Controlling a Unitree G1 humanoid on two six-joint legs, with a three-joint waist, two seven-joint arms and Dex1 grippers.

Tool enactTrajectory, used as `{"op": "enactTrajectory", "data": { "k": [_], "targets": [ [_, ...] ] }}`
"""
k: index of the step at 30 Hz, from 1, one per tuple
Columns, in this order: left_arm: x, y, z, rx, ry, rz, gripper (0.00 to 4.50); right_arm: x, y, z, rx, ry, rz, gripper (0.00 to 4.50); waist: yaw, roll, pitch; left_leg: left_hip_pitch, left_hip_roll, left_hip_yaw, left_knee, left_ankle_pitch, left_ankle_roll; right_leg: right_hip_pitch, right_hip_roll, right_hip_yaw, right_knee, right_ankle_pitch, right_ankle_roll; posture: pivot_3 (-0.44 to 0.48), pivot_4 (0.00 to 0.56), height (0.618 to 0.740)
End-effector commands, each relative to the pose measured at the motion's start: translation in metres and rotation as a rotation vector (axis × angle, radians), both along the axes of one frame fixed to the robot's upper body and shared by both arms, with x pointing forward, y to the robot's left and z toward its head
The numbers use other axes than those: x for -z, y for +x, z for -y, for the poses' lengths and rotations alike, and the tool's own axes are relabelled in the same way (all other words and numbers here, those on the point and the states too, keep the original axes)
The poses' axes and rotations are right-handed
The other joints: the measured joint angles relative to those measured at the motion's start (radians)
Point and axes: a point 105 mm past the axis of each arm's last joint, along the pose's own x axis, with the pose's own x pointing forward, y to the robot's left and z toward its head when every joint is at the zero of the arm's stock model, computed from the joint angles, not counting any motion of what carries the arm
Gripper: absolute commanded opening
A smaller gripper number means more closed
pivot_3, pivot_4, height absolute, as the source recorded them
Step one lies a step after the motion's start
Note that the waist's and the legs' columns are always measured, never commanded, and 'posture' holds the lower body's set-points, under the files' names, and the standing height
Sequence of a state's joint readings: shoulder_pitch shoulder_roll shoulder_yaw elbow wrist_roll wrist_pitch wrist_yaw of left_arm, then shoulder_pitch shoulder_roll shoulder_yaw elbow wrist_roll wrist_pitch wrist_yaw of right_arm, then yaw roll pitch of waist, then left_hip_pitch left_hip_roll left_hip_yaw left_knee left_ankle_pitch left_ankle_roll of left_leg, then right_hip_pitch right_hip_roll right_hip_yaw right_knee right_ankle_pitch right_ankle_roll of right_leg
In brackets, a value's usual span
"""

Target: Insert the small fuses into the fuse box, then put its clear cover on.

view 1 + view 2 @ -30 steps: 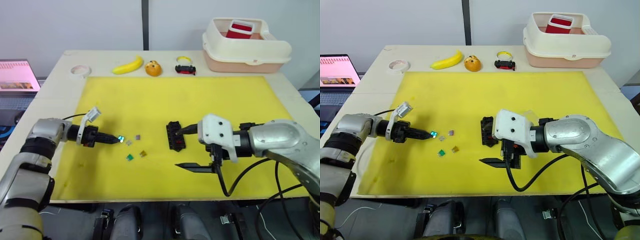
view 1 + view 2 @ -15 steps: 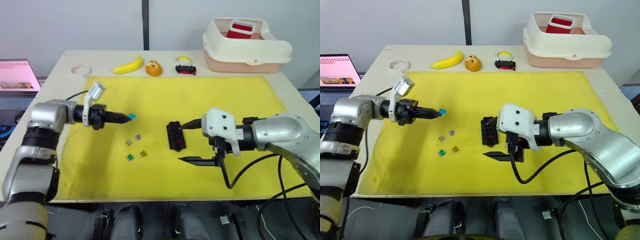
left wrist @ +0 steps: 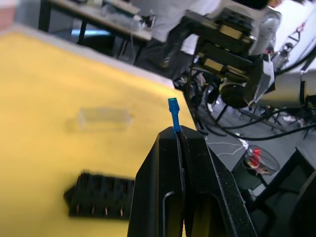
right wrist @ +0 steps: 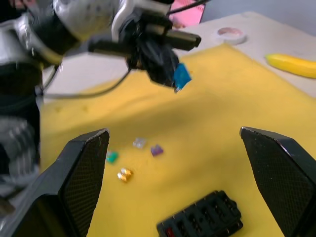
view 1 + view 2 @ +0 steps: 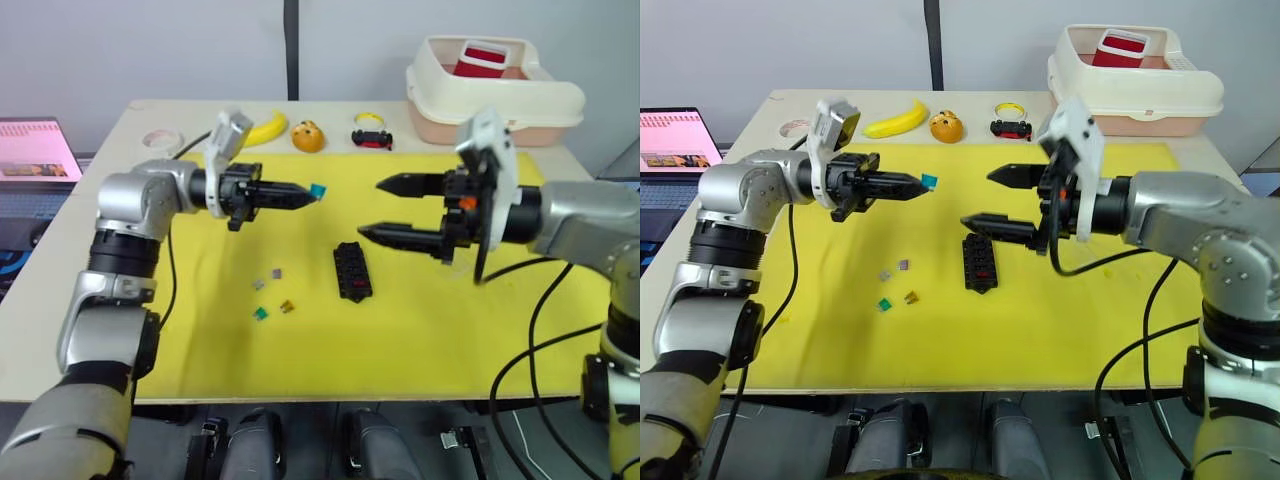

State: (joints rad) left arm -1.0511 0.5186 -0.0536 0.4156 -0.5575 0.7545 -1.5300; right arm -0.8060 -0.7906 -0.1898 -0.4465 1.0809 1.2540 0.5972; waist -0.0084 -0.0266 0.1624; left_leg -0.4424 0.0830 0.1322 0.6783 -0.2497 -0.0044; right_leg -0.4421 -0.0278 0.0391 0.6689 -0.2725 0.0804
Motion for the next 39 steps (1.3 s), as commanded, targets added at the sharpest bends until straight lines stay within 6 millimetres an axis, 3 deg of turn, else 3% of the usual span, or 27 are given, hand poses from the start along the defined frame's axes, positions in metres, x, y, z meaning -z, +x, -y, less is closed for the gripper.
{"op": "enactTrajectory", "data": {
  "k": [1, 11, 25, 29, 39],
  "targets": [
    [-0.023, -0.009, 0.009, 0.051, -0.059, 0.117, 0.06, -0.013, -0.002, 0.002, 0.007, 0.052, -0.029, 4.50, -0.002, 0.000, 0.000, 0.000, 0.000, 0.000, 0.000, 0.000, 0.000, 0.000, 0.000, 0.000, 0.000, 0.000, 0.000, 0.000, 0.150, 0.739],
    [-0.020, -0.023, 0.018, 0.088, -0.087, 0.164, 0.06, -0.023, 0.000, 0.003, 0.036, 0.085, -0.059, 4.50, -0.004, 0.000, 0.000, 0.000, 0.000, 0.000, 0.000, -0.001, 0.001, 0.000, 0.000, 0.000, 0.000, 0.000, 0.000, 0.000, 0.150, 0.739],
    [-0.020, -0.024, 0.019, 0.082, -0.084, 0.175, 0.06, -0.025, -0.002, -0.010, -0.002, 0.151, -0.097, 4.50, -0.005, 0.000, 0.000, 0.000, 0.000, 0.000, 0.000, -0.001, 0.001, 0.000, 0.000, 0.000, 0.000, 0.000, 0.001, 0.000, 0.150, 0.739],
    [-0.020, -0.024, 0.021, 0.085, -0.083, 0.177, 0.00, -0.024, -0.001, -0.013, 0.005, 0.150, -0.102, 3.21, -0.004, 0.000, 0.000, 0.000, 0.000, 0.000, 0.000, -0.001, 0.001, 0.000, 0.000, 0.000, 0.000, 0.000, 0.001, 0.000, 0.150, 0.739],
    [-0.018, -0.024, 0.022, 0.087, -0.074, 0.183, 0.00, -0.024, -0.001, -0.016, 0.006, 0.149, -0.113, 3.21, -0.004, 0.000, 0.000, 0.000, 0.000, 0.000, 0.000, -0.001, 0.001, 0.000, 0.000, 0.000, 0.000, 0.000, 0.001, 0.000, 0.150, 0.739]
  ]
}}
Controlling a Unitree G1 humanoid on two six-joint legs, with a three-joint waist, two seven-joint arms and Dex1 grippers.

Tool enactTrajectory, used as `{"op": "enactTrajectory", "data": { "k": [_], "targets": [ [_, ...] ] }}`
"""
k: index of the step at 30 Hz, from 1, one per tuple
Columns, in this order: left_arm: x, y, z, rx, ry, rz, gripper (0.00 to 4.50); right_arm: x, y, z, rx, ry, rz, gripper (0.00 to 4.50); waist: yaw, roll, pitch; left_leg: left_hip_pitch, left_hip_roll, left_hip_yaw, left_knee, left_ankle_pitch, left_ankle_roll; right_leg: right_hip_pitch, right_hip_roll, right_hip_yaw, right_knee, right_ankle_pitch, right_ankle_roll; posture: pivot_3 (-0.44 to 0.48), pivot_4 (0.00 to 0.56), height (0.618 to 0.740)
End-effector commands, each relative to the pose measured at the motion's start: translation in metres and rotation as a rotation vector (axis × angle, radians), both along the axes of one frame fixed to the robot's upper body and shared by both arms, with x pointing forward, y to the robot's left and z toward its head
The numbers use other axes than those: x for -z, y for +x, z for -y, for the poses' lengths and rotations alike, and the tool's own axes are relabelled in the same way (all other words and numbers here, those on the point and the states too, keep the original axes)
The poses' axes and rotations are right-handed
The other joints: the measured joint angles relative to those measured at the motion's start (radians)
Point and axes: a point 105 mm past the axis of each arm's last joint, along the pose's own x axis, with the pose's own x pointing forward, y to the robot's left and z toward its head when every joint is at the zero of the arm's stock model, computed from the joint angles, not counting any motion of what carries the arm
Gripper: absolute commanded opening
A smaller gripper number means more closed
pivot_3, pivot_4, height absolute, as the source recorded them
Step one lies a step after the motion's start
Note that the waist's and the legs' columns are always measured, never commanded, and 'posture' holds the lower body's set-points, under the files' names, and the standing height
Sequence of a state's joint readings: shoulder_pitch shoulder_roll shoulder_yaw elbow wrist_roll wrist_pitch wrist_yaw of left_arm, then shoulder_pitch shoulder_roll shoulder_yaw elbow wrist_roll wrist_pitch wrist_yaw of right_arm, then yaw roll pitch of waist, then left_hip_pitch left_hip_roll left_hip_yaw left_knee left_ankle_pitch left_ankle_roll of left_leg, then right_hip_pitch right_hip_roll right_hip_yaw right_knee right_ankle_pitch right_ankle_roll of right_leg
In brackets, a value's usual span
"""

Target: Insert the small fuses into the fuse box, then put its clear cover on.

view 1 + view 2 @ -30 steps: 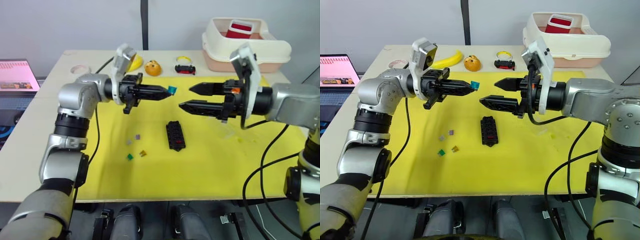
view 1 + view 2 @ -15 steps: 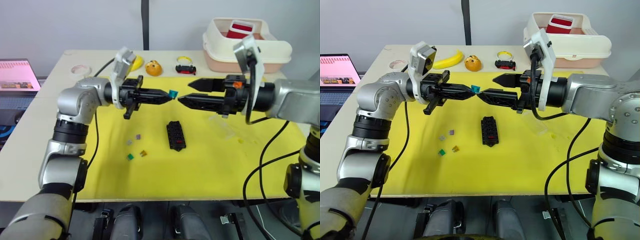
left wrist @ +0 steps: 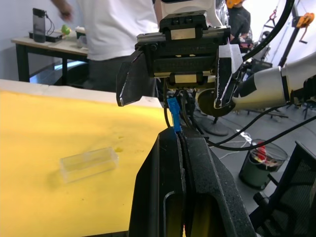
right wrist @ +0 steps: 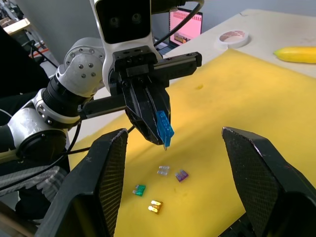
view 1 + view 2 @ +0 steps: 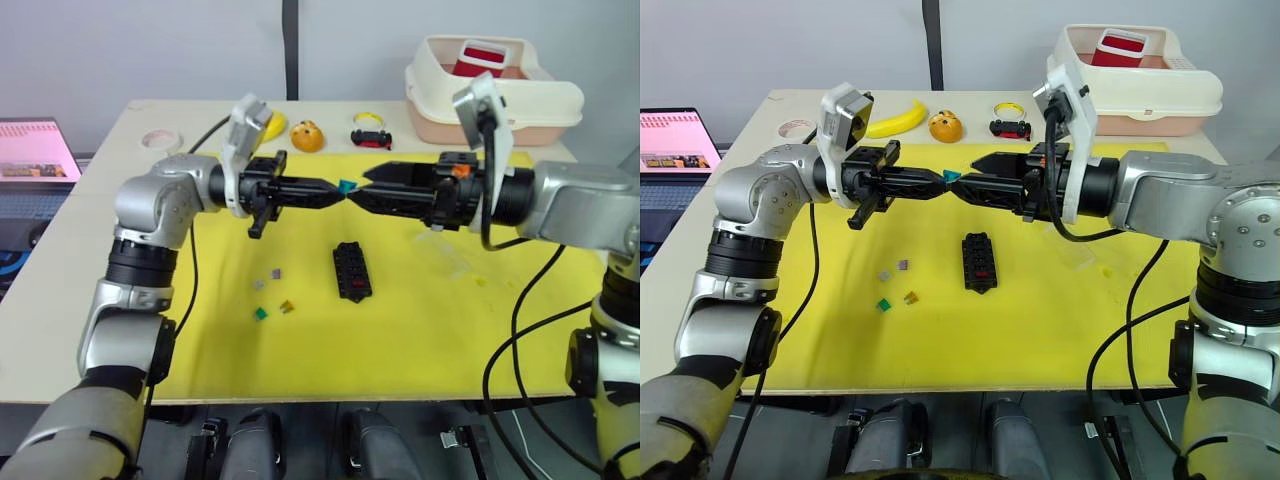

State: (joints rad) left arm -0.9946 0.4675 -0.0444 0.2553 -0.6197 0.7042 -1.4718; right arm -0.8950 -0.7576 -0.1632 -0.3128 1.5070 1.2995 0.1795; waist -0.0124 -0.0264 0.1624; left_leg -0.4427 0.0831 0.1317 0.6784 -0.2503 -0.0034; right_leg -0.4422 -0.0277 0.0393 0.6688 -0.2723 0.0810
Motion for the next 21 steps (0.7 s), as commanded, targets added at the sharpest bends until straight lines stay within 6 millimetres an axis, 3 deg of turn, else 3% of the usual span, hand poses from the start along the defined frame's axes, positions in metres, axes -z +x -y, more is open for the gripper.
{"op": "enactTrajectory", "data": {
  "k": [1, 21],
  "targets": [
    [-0.0110, -0.0052, 0.0031, 0.018, -0.011, 0.064, 0.00, -0.0125, -0.0046, -0.0012, -0.013, 0.024, 0.044, 3.21, 0.000, 0.000, 0.000, 0.000, 0.000, 0.000, 0.000, 0.000, 0.000, 0.000, 0.000, 0.000, 0.000, 0.000, 0.000, 0.000, 0.150, 0.739],
    [-0.0064, -0.0043, 0.0056, 0.019, 0.005, 0.071, 0.00, -0.0083, -0.0035, -0.0027, -0.007, 0.002, 0.032, 3.21, 0.000, 0.000, 0.000, 0.000, 0.000, 0.000, 0.000, 0.000, 0.000, 0.000, 0.000, 0.000, 0.000, 0.000, 0.000, 0.000, 0.150, 0.739]
  ]
}}
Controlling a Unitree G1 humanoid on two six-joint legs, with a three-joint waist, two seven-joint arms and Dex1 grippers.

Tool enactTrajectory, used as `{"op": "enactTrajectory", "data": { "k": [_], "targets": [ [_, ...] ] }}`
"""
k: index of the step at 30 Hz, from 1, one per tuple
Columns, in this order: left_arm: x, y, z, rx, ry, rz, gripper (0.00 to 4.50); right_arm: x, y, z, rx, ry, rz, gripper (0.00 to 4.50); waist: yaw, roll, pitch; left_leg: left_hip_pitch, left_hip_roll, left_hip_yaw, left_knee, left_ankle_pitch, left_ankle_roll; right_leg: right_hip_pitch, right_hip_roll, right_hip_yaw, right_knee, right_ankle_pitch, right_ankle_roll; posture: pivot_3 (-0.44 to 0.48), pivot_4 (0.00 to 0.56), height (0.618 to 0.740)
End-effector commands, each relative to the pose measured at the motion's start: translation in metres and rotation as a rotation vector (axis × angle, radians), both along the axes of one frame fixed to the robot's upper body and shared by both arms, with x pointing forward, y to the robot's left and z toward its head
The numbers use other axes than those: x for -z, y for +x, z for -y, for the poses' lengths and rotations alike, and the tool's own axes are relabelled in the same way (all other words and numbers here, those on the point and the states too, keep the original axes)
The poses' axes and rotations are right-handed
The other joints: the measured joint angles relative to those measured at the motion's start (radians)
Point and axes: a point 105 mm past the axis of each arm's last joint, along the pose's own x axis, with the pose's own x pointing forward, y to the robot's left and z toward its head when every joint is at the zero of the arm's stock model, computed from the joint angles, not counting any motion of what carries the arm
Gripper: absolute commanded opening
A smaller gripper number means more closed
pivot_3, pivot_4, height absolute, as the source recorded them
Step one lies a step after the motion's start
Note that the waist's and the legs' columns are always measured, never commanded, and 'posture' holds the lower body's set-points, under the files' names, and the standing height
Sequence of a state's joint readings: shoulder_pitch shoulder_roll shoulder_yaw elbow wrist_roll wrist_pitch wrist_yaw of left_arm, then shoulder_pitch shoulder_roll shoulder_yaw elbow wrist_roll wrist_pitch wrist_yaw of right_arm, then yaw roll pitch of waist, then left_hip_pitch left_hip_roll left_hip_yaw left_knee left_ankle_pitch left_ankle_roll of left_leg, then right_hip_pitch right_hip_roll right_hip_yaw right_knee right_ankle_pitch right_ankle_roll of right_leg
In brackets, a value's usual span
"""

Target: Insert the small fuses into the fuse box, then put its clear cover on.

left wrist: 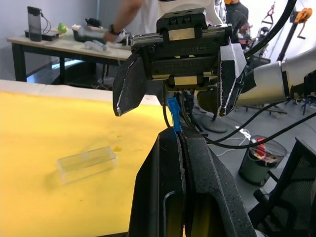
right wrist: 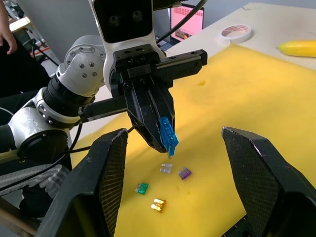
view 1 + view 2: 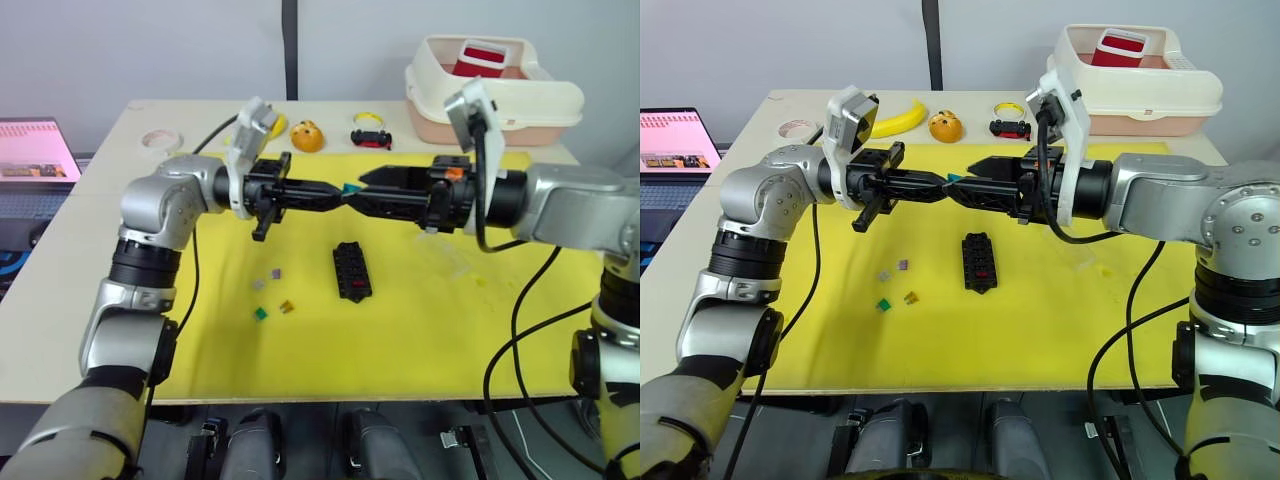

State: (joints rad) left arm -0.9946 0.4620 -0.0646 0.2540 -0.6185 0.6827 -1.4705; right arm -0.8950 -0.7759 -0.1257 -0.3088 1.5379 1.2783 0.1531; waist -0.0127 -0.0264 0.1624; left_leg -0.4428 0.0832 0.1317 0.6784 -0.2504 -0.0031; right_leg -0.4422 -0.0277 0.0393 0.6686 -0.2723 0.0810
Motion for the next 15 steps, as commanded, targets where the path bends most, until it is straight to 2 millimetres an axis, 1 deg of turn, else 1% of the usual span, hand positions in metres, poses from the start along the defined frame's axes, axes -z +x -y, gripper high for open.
{"op": "enactTrajectory", "data": {
  "k": [1, 15],
  "targets": [
    [-0.0084, -0.0031, 0.0015, 0.007, -0.004, 0.057, 0.00, -0.0115, -0.0039, 0.0000, -0.008, 0.015, 0.049, 3.21, 0.000, 0.000, 0.000, 0.000, 0.000, 0.000, 0.000, 0.000, 0.000, 0.000, 0.000, 0.000, 0.000, 0.000, 0.000, 0.000, 0.150, 0.739],
    [-0.0067, -0.0017, 0.0004, 0.000, 0.002, 0.063, 0.00, -0.0105, -0.0050, 0.0007, -0.009, -0.002, 0.069, 3.21, 0.000, 0.000, 0.000, 0.000, 0.000, 0.000, 0.000, 0.000, 0.000, 0.000, 0.000, 0.000, 0.000, 0.000, 0.000, 0.000, 0.150, 0.739]
  ]
}}
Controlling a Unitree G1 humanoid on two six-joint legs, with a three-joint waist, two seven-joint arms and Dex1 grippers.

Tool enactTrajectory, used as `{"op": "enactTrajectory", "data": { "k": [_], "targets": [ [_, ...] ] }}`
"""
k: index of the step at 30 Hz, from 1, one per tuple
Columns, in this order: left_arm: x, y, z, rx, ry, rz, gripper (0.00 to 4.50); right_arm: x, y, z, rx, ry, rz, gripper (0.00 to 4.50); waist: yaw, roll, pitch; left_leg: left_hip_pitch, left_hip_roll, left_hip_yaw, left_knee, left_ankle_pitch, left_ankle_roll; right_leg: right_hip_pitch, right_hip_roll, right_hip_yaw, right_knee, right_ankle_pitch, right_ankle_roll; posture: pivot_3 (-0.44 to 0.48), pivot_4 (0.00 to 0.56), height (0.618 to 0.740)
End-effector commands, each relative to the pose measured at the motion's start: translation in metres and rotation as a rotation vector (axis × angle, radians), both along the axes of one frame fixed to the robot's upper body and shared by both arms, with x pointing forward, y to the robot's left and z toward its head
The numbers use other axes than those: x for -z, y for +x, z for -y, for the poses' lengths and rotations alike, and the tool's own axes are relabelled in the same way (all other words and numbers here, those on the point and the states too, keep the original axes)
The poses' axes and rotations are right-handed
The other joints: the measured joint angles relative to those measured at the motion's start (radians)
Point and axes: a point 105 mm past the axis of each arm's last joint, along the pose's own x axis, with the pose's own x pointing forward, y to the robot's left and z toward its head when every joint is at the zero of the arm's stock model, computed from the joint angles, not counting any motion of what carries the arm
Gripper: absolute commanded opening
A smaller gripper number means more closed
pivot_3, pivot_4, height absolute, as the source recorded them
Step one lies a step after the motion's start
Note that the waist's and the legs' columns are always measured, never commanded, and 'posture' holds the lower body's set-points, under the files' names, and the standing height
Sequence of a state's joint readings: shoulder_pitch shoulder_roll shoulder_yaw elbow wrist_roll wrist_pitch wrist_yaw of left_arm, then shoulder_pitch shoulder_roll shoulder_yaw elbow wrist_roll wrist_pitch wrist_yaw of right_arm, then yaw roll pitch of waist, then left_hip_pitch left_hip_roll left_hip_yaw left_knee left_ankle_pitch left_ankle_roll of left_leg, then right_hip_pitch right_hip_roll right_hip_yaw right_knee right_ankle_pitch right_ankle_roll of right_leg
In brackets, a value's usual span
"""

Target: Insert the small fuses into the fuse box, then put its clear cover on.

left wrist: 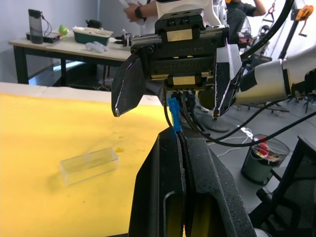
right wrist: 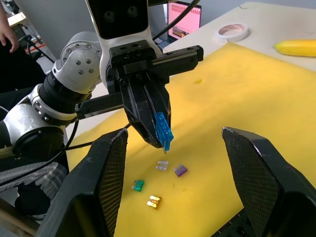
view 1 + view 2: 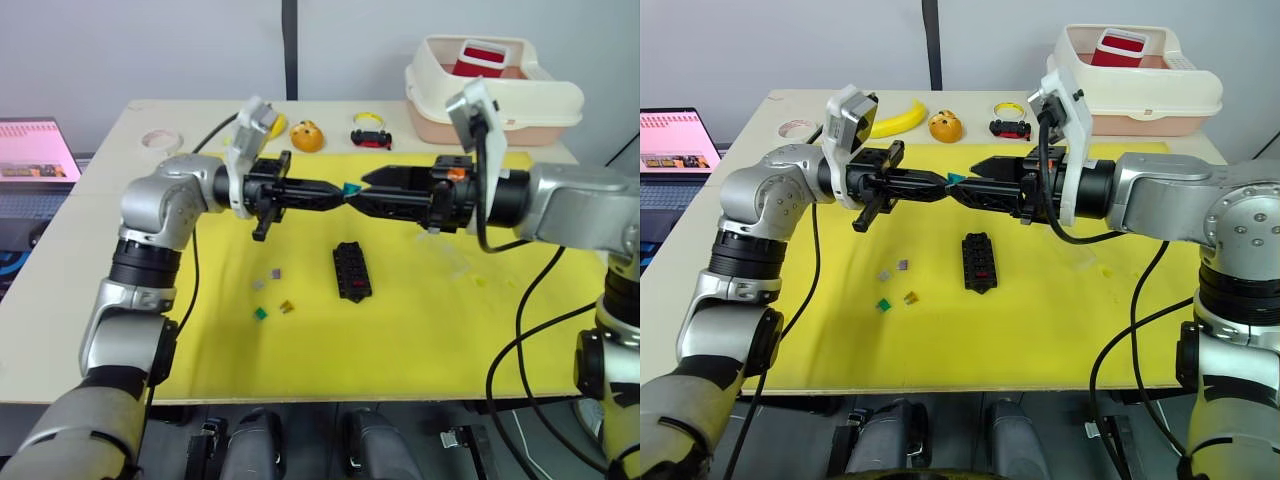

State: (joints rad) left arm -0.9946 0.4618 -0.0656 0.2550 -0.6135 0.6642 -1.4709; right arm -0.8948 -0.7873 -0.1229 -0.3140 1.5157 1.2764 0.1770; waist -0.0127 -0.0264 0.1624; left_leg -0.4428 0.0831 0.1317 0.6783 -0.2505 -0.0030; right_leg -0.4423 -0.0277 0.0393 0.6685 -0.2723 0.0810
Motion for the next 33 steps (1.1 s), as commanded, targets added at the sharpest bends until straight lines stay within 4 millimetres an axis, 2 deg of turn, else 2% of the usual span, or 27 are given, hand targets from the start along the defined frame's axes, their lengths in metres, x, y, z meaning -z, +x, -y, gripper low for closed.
{"op": "enactTrajectory", "data": {
  "k": [1, 11, 14, 33],
  "targets": [
    [-0.0064, -0.0021, 0.0004, 0.004, 0.003, 0.046, 0.00, -0.0106, -0.0049, -0.0006, -0.010, 0.009, 0.059, 3.21, 0.000, 0.000, 0.000, 0.000, 0.000, 0.000, 0.000, 0.000, 0.000, 0.000, 0.000, 0.000, 0.000, 0.000, 0.000, 0.000, 0.150, 0.739],
    [-0.0054, -0.0023, -0.0001, 0.001, 0.005, 0.048, 0.00, -0.0102, -0.0041, -0.0012, -0.010, 0.010, 0.056, 3.21, 0.000, 0.000, 0.000, 0.000, 0.000, 0.000, 0.000, 0.000, 0.000, 0.000, 0.000, 0.000, 0.000, 0.000, 0.000, 0.000, 0.150, 0.739],
    [-0.0043, -0.0028, 0.0000, 0.005, 0.006, 0.046, 0.00, -0.0097, -0.0048, -0.0019, -0.012, 0.004, 0.059, 2.48, 0.000, 0.000, 0.000, 0.000, 0.000, 0.000, 0.000, 0.000, 0.000, 0.000, 0.000, 0.000, 0.000, 0.000, 0.000, 0.000, 0.150, 0.739],
    [0.0000, -0.0027, 0.0015, 0.015, 0.015, 0.041, 0.00, -0.0080, -0.0047, -0.0013, -0.011, 0.005, 0.045, 2.48, 0.000, 0.000, 0.000, 0.000, 0.000, 0.000, 0.000, 0.000, 0.000, 0.000, 0.000, 0.000, 0.000, 0.000, 0.000, 0.000, 0.150, 0.739]
  ]
}}
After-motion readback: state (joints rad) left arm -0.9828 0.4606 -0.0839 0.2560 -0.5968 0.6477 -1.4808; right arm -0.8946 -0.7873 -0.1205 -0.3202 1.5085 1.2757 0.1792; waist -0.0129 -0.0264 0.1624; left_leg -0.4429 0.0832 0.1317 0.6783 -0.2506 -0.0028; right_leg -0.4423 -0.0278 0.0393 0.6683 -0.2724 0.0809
